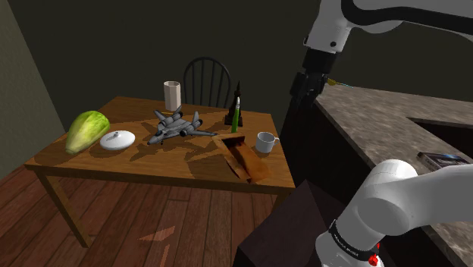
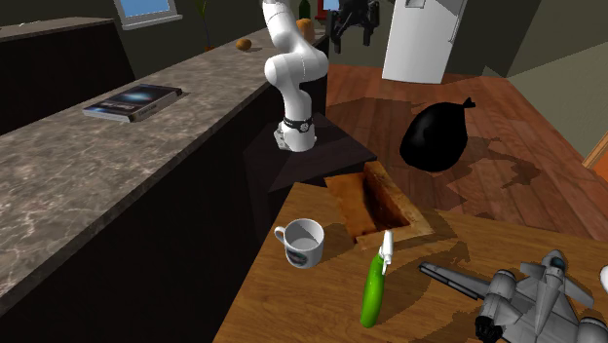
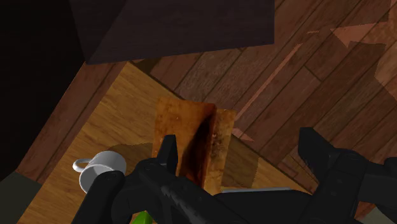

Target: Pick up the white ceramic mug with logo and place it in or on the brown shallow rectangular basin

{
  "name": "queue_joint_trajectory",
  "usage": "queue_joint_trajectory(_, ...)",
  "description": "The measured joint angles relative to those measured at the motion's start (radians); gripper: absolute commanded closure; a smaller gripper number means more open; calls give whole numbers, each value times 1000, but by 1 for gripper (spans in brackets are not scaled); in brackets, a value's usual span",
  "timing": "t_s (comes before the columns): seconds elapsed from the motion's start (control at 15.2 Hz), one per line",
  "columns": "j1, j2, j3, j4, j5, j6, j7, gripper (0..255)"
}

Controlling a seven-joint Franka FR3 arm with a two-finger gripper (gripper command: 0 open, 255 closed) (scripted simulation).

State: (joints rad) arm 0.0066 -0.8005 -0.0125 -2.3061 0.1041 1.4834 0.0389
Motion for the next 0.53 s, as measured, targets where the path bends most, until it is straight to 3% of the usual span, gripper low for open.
queue_joint_trajectory(0.2,-5,15,-10,-21,-13,33,-17,0)
queue_joint_trajectory(0.53,-19,104,-39,-80,-53,172,-69,0)
